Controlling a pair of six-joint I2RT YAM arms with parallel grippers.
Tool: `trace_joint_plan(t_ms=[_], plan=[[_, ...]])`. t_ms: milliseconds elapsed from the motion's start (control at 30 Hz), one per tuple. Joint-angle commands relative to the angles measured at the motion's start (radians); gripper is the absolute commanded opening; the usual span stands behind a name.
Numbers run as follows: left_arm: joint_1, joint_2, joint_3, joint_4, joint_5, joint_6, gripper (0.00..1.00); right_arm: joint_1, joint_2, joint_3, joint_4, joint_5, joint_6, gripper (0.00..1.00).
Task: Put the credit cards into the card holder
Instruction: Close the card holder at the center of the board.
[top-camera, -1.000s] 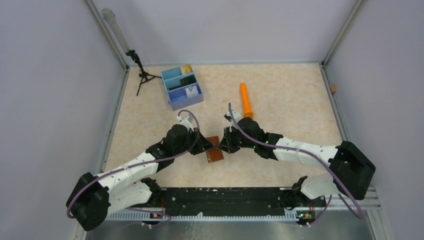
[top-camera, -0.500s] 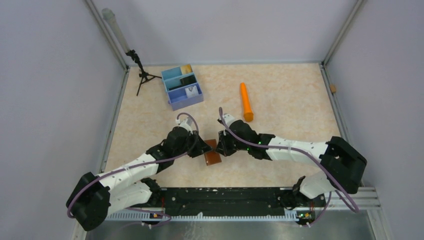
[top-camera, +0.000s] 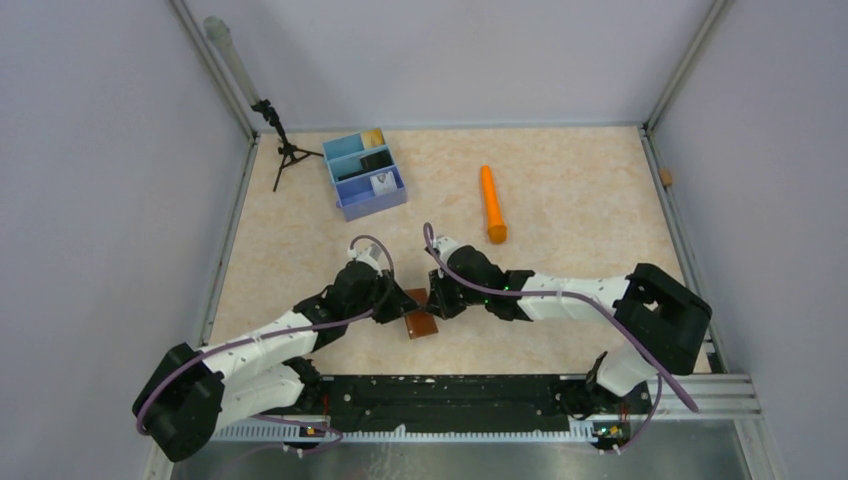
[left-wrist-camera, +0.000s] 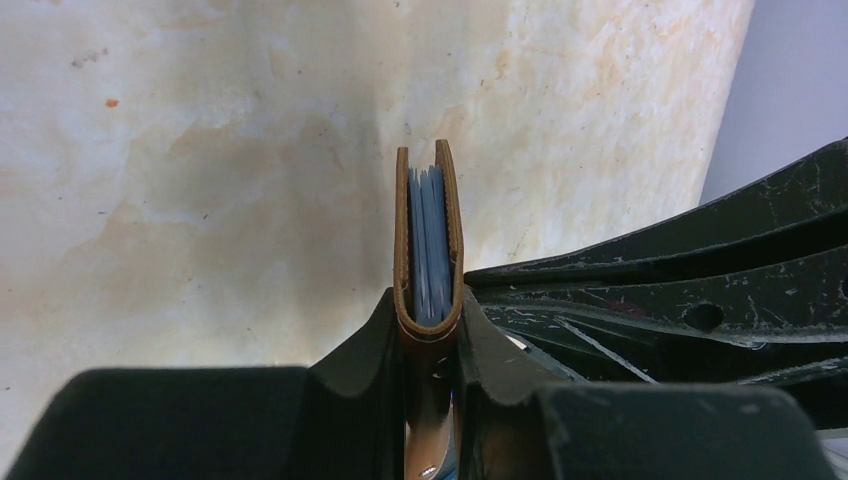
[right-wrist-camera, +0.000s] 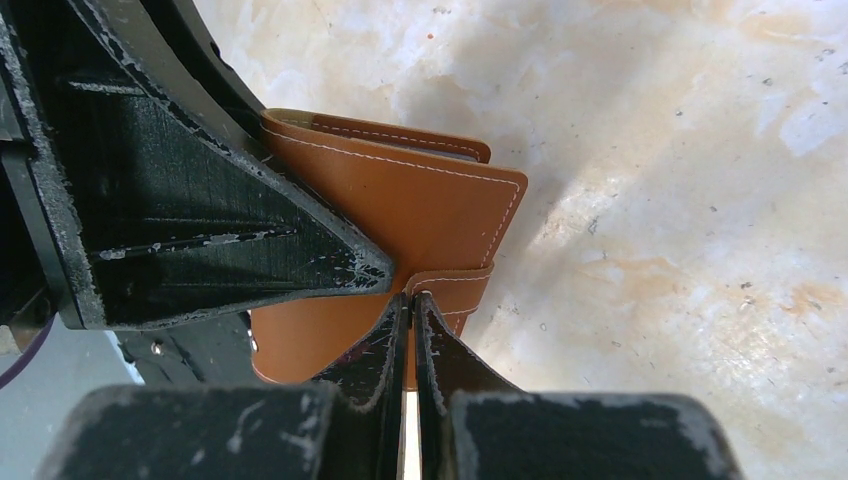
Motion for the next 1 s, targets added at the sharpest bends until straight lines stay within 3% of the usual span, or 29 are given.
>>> trace_joint_plan(t_ms=[0, 967], plan=[[-0.010, -0.018, 0.024, 0.290, 0.084, -0.079, 0.00, 0.043, 0.033, 0.053, 0.152, -0.130, 0.026, 0.00], [-0.010, -0.034, -0.067, 0.464, 0.084, -0.185, 0.00, 0.053, 0.205, 0.095, 0.240, -0.291, 0.048, 0.00]])
